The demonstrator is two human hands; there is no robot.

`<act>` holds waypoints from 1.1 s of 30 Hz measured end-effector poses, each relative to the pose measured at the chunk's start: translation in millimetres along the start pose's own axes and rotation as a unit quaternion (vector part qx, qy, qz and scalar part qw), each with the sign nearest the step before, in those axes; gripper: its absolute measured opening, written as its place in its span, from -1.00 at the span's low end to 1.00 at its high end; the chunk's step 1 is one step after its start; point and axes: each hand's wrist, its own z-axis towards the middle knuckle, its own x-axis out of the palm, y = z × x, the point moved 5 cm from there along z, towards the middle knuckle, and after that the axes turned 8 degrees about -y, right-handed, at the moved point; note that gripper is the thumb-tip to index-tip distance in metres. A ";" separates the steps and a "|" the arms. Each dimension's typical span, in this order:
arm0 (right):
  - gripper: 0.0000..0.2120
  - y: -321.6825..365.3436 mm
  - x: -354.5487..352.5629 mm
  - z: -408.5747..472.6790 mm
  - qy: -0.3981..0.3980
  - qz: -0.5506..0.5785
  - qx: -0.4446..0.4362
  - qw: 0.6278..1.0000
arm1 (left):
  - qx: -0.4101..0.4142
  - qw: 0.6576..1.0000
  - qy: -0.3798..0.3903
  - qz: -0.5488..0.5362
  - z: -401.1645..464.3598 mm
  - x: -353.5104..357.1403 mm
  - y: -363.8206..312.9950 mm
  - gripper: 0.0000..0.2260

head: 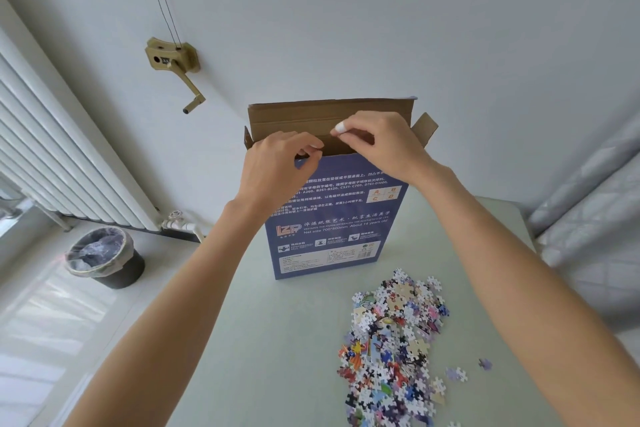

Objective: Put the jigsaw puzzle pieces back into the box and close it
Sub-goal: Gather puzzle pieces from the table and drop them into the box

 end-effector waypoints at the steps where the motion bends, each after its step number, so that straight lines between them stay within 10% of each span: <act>1: -0.86 6.2 -7.5 -10.7 -0.047 -0.019 -0.022 0.998 | 0.023 0.999 -0.029 0.009 -3.1 -4.4 -5.9 -0.90; 8: -0.87 8.8 -14.9 -165.8 -0.090 -0.127 0.012 0.988 | 0.092 0.990 -0.066 -0.080 -90.0 12.7 -52.8 -0.85; 12: -0.86 -29.3 12.0 -281.2 0.039 -0.112 0.178 0.977 | -0.076 0.979 0.172 -0.077 -176.6 75.3 -53.7 -0.79; 19: -0.31 -56.7 61.8 -433.0 0.281 -0.105 0.434 0.849 | -0.263 0.824 0.501 0.032 -321.8 141.0 -47.0 -0.16; 23: -0.09 -58.4 79.4 -464.3 0.290 -0.123 0.526 0.790 | -0.295 0.805 0.510 0.063 -354.5 163.1 -55.4 -0.02; 33: -0.12 -57.6 117.3 -432.2 0.289 -0.089 0.438 0.846 | -0.308 0.826 0.472 0.020 -353.7 196.4 -75.0 -0.23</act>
